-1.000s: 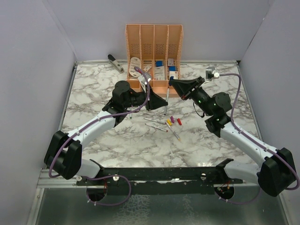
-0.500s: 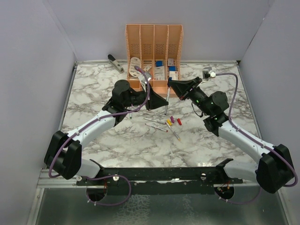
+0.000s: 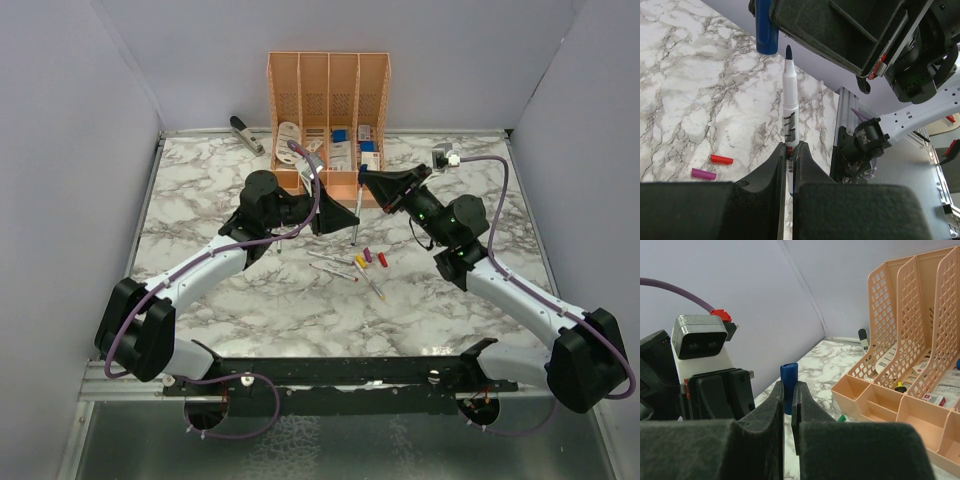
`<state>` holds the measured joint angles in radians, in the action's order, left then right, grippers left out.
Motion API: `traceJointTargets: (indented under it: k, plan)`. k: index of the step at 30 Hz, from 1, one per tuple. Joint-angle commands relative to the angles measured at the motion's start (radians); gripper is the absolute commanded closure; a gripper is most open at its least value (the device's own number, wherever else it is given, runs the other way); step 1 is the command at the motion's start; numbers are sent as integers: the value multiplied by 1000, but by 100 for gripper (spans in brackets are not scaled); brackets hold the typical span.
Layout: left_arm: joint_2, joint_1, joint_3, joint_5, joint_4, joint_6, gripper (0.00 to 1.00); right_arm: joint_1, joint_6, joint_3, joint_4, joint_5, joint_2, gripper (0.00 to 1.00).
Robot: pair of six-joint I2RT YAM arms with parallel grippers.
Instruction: Insert the pens into the pen caps
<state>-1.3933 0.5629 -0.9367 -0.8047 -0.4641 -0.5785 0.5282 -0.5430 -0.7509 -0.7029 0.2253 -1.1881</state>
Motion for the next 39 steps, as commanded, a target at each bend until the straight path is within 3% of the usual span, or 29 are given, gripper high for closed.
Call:
traceJointTargets:
  k: [1,39]
  plan:
    - [2,-3,17,-26,-36,-9,100,-2,44,-45,-3,-30,22,99]
    - [-7,-3,-4,-5,-36,3,100,-2,18,25,70,-17,75,99]
